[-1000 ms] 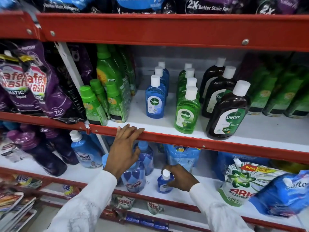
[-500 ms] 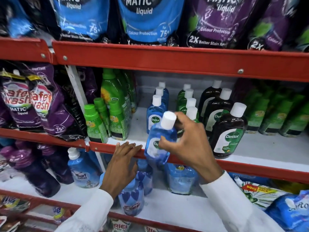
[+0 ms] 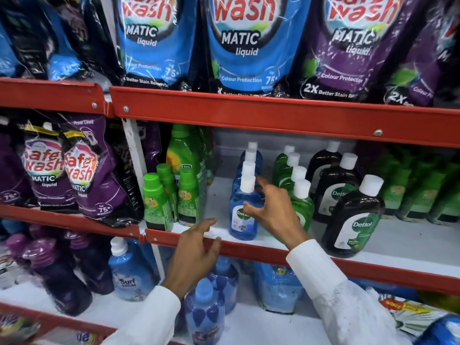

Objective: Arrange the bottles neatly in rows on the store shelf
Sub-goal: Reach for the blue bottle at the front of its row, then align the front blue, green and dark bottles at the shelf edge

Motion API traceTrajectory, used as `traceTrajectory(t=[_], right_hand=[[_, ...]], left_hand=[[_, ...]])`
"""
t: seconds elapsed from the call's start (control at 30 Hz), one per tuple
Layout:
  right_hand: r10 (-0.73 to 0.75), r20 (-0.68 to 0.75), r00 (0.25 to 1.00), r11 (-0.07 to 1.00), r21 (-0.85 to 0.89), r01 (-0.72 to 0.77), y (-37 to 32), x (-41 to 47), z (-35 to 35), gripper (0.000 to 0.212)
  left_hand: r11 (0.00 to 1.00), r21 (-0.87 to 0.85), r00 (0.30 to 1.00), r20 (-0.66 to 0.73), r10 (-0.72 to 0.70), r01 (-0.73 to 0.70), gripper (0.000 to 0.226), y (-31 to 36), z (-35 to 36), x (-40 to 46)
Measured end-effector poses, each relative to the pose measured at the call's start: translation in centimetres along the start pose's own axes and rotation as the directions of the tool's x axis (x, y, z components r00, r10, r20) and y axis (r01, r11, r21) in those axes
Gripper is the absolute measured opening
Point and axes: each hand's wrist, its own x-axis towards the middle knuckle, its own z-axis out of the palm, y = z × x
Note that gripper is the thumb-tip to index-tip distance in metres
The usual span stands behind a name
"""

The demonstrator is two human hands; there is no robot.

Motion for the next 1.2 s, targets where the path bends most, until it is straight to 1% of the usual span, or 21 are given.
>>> traceTrajectory(t=[0.1,0.17,0.27,0.37,0.43,0.47,0.67,0.87,1.07,1.2], right_hand=[[0.005,0.000,1.000,1.000,0.029,-0.005,0.1,-0.8,0.0,0.063],[0.044,-0.011,0.999,0.999,0.020,-0.044,0.4,-1.9,0.5,0.064],[0.112,-0.025,0.993,0.993,0.028,-0.111,1.9,-3.3,2.2,0.052],[0.162,-0.038,0.986,0.987,0.008,-0.162,3.5,-4.1,3.8,0.035],[0.180,-0.052,0.982,0.984,0.015,-0.179,4.0,-4.4,4.2,0.023],[0.188,-0.059,0.980,0.982,0.028,-0.186,4.1,-4.4,4.3,0.021],[0.162,-0.052,0.985,0.985,0.075,-0.158,5.0,-4.3,4.7,0.025],[0.155,-0.054,0.986,0.979,0.142,-0.147,5.4,-4.6,4.9,0.026],[0.162,-0.042,0.986,0.966,0.211,-0.150,5.6,-4.8,4.8,0.028],[0.165,-0.047,0.985,0.956,0.254,-0.148,5.3,-5.1,4.5,0.033]], left_hand=[[0.993,-0.120,0.999,0.051,-0.015,0.021,0.054,0.8,0.5,2.0],[0.986,-0.161,0.995,0.092,-0.023,0.038,0.052,1.1,1.1,3.3],[0.983,-0.177,0.991,0.133,-0.026,0.049,0.045,1.2,2.0,4.7],[0.985,-0.159,0.991,0.124,-0.042,0.062,0.049,0.3,3.0,5.2],[0.982,-0.175,0.991,0.127,-0.046,0.068,0.047,0.0,3.3,5.3],[0.982,-0.176,0.990,0.133,-0.050,0.073,0.045,-0.3,3.4,5.4],[0.974,-0.215,0.990,0.136,-0.046,0.075,0.049,-1.2,3.7,5.5],[0.966,-0.250,0.989,0.144,-0.022,0.058,0.038,-0.7,3.3,5.3],[0.972,-0.228,0.988,0.151,-0.014,0.049,0.036,-0.8,3.2,5.2],[0.973,-0.227,0.986,0.164,-0.011,0.049,0.038,-0.6,2.9,5.0]])
